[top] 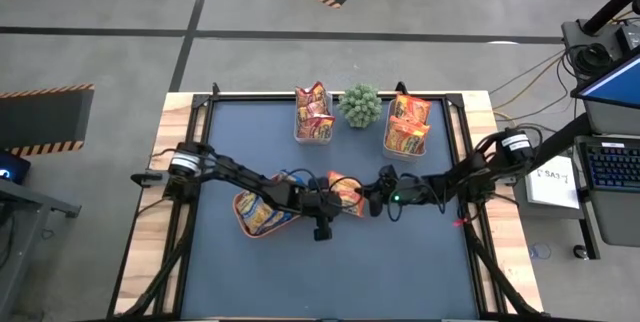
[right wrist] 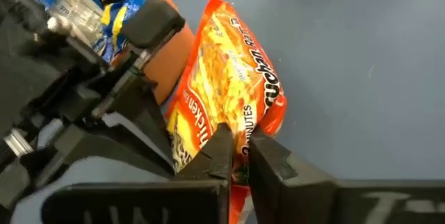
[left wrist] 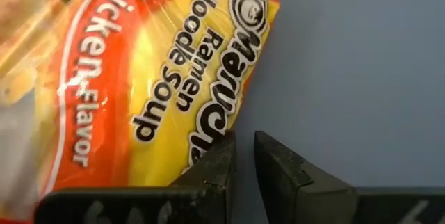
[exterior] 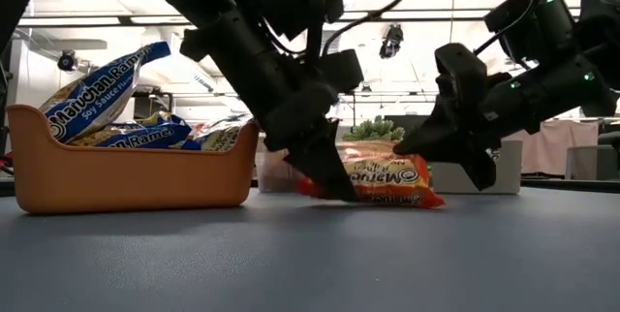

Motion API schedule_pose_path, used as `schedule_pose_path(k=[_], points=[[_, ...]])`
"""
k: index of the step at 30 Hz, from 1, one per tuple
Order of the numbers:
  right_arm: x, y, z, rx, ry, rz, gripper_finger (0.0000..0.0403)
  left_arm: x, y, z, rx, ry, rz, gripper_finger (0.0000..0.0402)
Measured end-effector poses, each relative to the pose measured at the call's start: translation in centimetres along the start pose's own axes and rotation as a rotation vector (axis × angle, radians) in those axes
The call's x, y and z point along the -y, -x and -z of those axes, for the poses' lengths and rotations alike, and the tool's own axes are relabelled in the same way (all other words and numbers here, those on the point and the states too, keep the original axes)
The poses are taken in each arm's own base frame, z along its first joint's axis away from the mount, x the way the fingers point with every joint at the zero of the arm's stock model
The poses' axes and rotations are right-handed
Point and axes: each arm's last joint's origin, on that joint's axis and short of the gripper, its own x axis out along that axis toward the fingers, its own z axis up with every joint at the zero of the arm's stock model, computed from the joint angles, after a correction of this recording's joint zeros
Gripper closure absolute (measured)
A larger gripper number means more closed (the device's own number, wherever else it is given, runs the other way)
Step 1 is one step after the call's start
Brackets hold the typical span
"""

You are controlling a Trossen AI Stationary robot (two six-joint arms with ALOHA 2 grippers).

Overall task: Sort Maruchan noodles
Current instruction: Put the orange noodle pack into the gray bin

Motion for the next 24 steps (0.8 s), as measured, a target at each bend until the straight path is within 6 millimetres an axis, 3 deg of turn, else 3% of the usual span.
schedule_pose_path(k=[7, 14, 24], points=[[-0.5, 1.2, -1.0, 0.054, 0.055, -0.026, 0.0391, 0.0, 2.7, -1.6, 0.065, -0.018, 0.009, 0.0364], [-1.5, 2.9, -2.8, 0.126, 0.135, -0.056, 0.0392, 0.1, 6.9, -3.9, 0.186, -0.059, 0.021, 0.0364], [-2.4, 6.2, -5.8, 0.270, 0.255, 0.031, 0.0392, 0.1, 11.8, -5.3, 0.295, -0.066, 0.058, 0.0364]])
